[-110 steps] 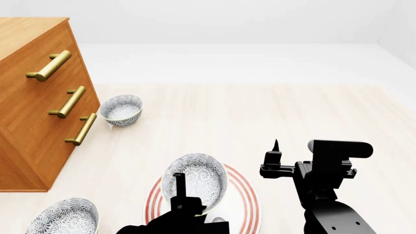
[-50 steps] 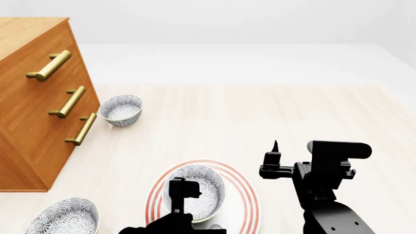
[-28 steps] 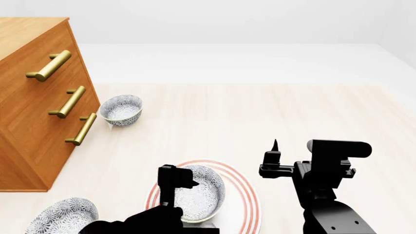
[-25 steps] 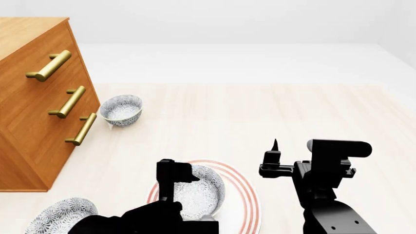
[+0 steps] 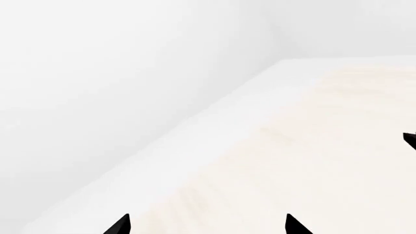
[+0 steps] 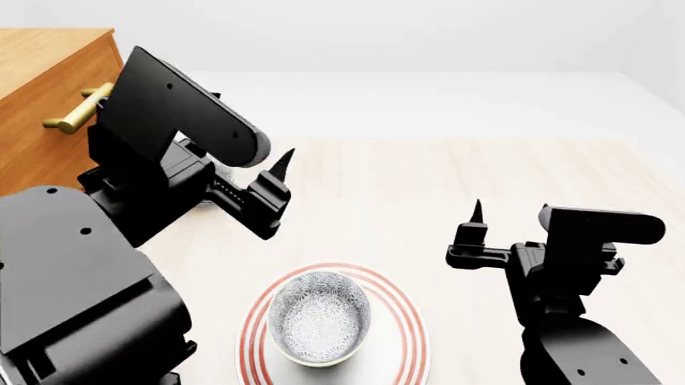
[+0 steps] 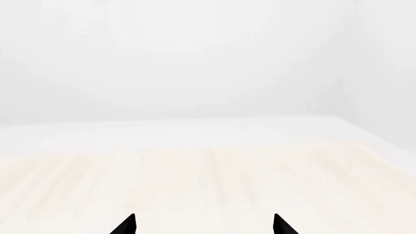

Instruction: Put the bowl in the middle on the plate.

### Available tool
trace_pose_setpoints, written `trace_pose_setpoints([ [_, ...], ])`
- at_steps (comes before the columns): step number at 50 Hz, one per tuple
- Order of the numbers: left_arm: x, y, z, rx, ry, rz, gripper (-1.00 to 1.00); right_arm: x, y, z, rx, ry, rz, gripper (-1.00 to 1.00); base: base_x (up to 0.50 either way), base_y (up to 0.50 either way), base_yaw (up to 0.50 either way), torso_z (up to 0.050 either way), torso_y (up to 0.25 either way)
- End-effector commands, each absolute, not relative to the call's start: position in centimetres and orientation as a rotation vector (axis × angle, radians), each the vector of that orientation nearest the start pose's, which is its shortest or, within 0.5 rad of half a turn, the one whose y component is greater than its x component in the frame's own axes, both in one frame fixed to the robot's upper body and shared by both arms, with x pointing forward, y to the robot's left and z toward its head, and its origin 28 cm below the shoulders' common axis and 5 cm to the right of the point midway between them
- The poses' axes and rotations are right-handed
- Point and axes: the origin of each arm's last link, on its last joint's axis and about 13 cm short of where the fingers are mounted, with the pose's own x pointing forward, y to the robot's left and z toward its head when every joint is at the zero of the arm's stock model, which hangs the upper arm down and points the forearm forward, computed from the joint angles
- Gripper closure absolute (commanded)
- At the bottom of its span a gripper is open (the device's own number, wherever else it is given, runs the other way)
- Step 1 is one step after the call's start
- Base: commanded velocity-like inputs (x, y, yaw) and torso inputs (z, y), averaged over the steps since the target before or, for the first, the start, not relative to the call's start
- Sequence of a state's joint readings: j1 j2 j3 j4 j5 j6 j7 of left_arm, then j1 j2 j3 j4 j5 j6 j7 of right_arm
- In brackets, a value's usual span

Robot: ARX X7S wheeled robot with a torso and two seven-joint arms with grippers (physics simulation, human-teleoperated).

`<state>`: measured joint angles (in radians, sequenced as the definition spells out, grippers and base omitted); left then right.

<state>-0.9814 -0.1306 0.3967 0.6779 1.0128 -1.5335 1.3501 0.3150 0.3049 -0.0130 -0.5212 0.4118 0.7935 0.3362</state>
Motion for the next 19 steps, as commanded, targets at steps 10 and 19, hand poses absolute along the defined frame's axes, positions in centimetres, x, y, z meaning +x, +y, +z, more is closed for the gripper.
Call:
trace_pose_setpoints([
  [10,23.0,23.1,21.1,0.073,-0.23,0.012,-1.0,22.8,-13.0,20.0,-0.119,-0.32,-0.168,-1.0,0.0,0.0,0.0,0.0,0.0],
  [19,23.2,22.8,20.6,0.082,-0.288,0.069,-1.0,22.0,-12.7,20.1,-0.113,-0.36,-0.137,-1.0,0.0,0.0,0.0,0.0,0.0],
])
